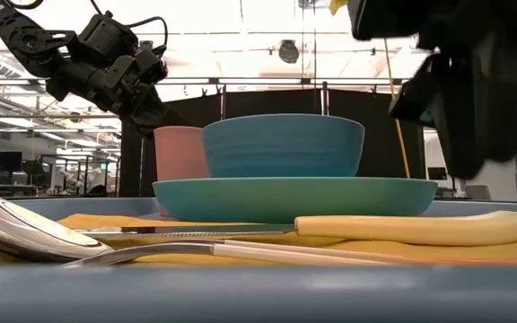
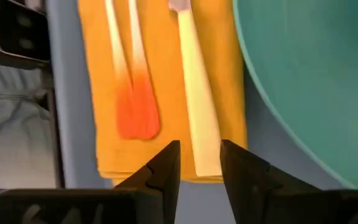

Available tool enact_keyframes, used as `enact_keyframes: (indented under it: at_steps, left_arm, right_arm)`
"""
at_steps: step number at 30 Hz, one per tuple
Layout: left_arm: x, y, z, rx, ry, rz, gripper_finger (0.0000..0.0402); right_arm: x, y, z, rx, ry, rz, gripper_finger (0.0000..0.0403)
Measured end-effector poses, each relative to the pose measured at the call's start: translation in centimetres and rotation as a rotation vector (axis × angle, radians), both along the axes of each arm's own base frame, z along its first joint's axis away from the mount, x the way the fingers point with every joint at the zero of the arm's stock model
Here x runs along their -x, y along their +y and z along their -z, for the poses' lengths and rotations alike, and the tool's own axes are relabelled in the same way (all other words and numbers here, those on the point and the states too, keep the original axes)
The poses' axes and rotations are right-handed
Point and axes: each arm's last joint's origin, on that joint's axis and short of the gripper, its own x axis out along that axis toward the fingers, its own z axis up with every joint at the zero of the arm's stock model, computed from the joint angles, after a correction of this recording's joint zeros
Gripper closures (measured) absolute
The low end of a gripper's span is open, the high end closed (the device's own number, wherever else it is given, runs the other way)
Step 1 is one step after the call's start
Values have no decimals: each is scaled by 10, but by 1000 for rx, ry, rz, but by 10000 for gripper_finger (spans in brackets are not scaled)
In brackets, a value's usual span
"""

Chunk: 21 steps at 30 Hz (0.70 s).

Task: Set up tray
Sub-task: Return to Home Position

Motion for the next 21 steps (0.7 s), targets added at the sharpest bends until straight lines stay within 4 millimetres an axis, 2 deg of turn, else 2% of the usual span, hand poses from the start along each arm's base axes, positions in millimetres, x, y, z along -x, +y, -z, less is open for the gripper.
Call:
enact_keyframes:
  at_steps: [5, 15, 18, 21]
  left_arm:
    - [0, 0, 0, 0, 0, 0, 371]
    - [0, 0, 0, -1, 0, -2, 371]
    - [0, 0, 0, -1, 0, -2, 371]
    - [0, 0, 0, -1, 0, -2, 371]
  right_arm:
    - [1, 0, -18, 4, -99, -5, 300]
    - [-15, 11, -36, -110, -346, -64, 304]
    - [-19, 12, -37, -132, -390, -84, 327]
    - [-23, 14, -31, -143, -392, -125, 369]
